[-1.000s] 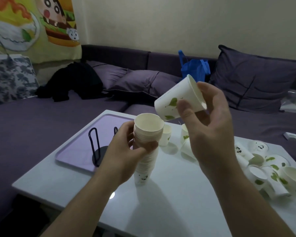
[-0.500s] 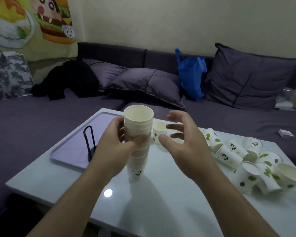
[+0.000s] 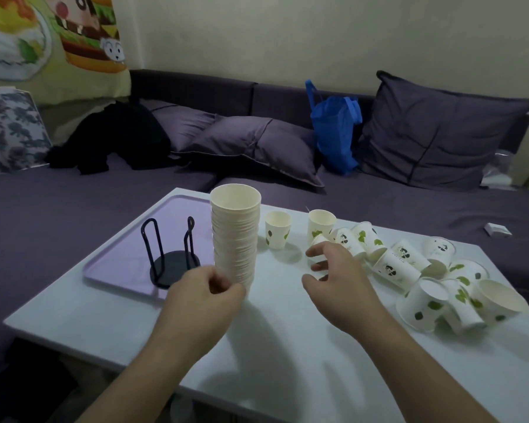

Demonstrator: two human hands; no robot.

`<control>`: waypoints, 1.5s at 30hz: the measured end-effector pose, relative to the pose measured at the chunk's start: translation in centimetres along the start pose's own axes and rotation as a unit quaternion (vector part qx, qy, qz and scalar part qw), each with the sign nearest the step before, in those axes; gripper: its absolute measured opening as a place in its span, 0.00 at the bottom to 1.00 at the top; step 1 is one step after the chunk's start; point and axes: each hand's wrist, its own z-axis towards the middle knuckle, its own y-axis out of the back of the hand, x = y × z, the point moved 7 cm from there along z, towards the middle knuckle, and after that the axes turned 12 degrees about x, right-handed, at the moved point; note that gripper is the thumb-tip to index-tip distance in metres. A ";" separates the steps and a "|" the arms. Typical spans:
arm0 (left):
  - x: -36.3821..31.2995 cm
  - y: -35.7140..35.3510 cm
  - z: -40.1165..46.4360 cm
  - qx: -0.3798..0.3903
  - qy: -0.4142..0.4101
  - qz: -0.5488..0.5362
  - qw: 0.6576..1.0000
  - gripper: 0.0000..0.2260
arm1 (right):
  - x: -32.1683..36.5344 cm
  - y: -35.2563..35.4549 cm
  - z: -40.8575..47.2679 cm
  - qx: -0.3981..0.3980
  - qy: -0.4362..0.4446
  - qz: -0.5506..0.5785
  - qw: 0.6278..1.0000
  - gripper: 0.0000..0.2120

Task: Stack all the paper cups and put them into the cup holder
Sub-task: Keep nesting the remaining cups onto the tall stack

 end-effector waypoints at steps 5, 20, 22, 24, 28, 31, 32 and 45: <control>1.7 -0.3 0.6 0.042 0.048 0.025 0.998 0.04 | -0.1 -2.5 2.8 0.064 0.024 -0.127 0.989 0.21; 2.8 -1.9 2.9 0.122 0.032 0.088 0.988 0.06 | -0.3 -4.3 10.8 0.059 0.006 -0.191 0.980 0.23; 2.2 -2.3 2.6 0.135 0.022 0.093 0.986 0.04 | -0.2 -3.1 8.7 0.022 0.030 -0.171 0.985 0.17; 1.6 -3.0 1.7 0.155 0.015 0.088 0.984 0.01 | 0.2 -1.7 5.5 0.001 0.064 -0.155 0.986 0.11; 1.2 -4.8 -0.1 0.210 0.018 0.077 0.975 0.25 | 1.2 0.0 -1.4 0.034 0.103 -0.025 0.994 0.06; 1.5 -6.3 -1.0 0.264 0.042 0.007 0.963 0.29 | 1.7 -1.6 -3.8 0.204 0.054 0.115 0.971 0.03; 1.7 -6.4 -1.2 0.270 0.052 -0.008 0.961 0.28 | 1.8 -1.9 -4.1 0.240 0.045 0.155 0.957 0.04; 6.3 3.6 1.7 0.170 0.121 0.051 0.977 0.27 | 3.1 -6.4 13.8 0.106 0.102 -0.167 0.975 0.29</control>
